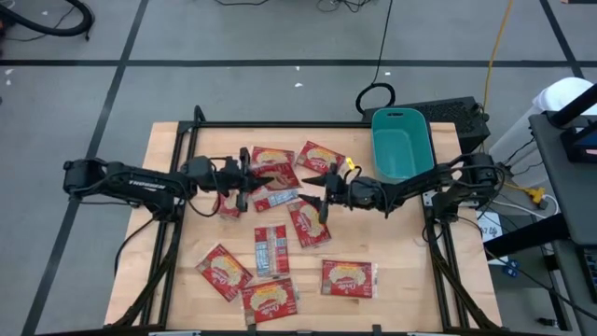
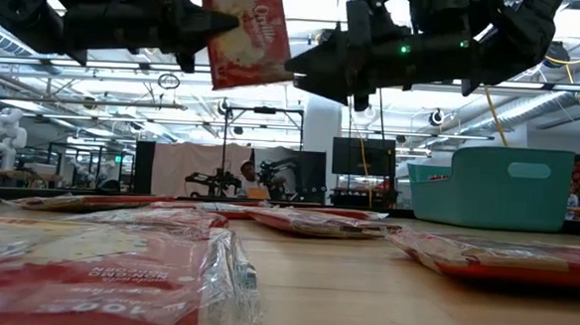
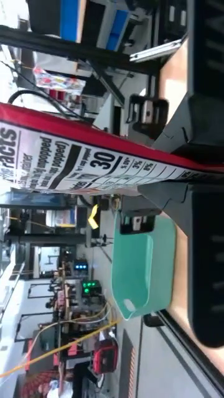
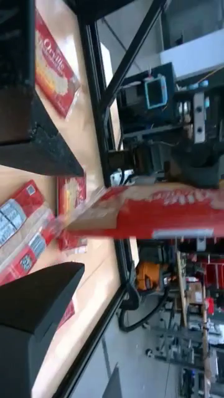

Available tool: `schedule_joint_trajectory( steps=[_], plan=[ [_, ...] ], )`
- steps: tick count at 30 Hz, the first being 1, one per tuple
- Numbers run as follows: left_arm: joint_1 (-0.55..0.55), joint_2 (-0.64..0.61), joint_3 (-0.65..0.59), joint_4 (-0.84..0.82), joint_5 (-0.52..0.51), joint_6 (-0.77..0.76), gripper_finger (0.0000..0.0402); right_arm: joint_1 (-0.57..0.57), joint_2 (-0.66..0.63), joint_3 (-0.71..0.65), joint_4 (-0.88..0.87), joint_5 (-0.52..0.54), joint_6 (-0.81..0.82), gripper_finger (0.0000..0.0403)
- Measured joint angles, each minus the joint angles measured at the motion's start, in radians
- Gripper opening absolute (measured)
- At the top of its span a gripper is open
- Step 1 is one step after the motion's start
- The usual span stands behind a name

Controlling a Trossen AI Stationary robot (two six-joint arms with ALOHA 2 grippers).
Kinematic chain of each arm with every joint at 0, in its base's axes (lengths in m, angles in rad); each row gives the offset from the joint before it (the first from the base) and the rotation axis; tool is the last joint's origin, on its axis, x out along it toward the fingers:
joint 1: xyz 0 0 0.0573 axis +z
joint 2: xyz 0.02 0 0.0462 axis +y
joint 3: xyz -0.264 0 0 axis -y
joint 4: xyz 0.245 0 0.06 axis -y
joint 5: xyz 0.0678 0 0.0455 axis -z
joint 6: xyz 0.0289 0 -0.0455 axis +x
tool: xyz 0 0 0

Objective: Sort popcorn bags into baskets
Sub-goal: Put the red popcorn bag into the green bin

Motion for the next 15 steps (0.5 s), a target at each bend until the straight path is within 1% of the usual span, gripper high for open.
schedule_joint_trajectory(
  steps=[3, 6, 8, 11, 13, 15],
  plan=[
    [-0.001, 0.051, 0.001, 0.100, 0.015, -0.015, 0.0032, 0.005, 0.000, 0.000, 0.032, -0.014, 0.005, 0.0226],
    [-0.001, 0.091, 0.012, 0.129, 0.017, -0.015, 0.0032, 0.005, 0.000, 0.000, 0.056, -0.015, 0.006, 0.0214],
    [-0.001, 0.122, 0.021, 0.152, 0.035, -0.007, 0.0026, 0.005, 0.000, 0.000, 0.061, -0.014, 0.006, 0.0199],
    [-0.001, 0.161, 0.039, 0.174, 0.062, -0.004, 0.0017, 0.002, 0.000, 0.000, 0.059, -0.015, 0.006, 0.0164],
    [-0.001, 0.184, 0.050, 0.174, 0.061, 0.001, 0.0018, -0.002, 0.000, 0.000, 0.059, -0.015, 0.005, 0.0130],
    [0.000, 0.198, 0.054, 0.172, 0.059, 0.004, 0.0029, -0.006, 0.000, 0.000, 0.057, -0.013, 0.006, 0.0091]
  ],
)
